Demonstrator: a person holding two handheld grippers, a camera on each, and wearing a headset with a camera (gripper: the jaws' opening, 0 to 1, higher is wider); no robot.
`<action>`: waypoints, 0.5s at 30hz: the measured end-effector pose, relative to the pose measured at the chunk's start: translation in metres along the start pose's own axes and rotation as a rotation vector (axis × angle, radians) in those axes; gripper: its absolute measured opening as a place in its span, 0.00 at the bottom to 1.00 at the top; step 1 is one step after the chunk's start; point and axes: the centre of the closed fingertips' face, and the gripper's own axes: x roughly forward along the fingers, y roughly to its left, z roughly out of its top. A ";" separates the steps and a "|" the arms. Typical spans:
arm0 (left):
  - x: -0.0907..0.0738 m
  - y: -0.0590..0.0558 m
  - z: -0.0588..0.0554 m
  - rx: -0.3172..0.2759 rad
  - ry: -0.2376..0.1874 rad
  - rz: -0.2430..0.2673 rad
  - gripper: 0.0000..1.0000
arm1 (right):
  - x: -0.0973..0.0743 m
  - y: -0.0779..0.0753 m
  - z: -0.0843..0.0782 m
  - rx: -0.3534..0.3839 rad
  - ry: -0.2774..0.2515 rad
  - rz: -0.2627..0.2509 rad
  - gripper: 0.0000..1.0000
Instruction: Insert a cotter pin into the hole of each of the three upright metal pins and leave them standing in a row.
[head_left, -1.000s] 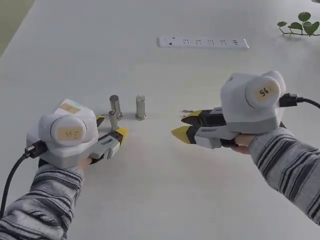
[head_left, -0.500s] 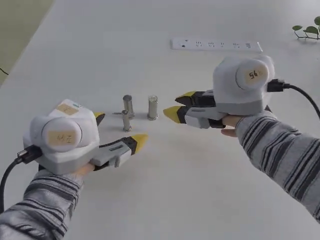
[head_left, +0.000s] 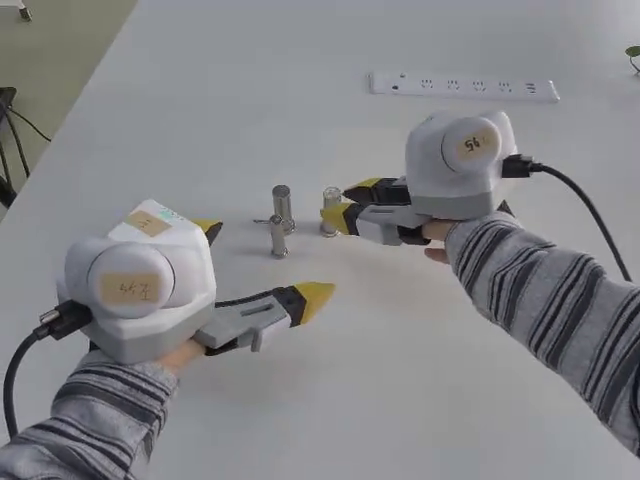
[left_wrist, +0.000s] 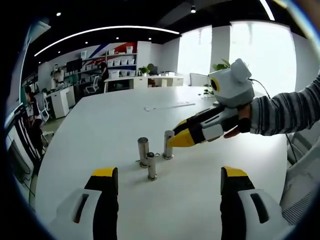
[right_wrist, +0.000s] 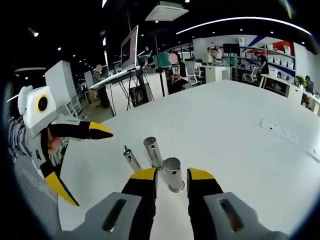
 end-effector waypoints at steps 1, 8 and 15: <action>-0.001 0.000 0.001 0.000 -0.003 0.001 0.85 | 0.001 0.000 0.000 0.003 -0.001 0.000 0.17; -0.003 0.001 0.003 -0.012 -0.007 -0.001 0.88 | 0.007 0.004 -0.001 0.011 0.012 -0.011 0.11; -0.007 0.002 0.001 -0.016 -0.006 0.007 0.89 | 0.007 0.003 0.000 -0.072 0.023 -0.013 0.09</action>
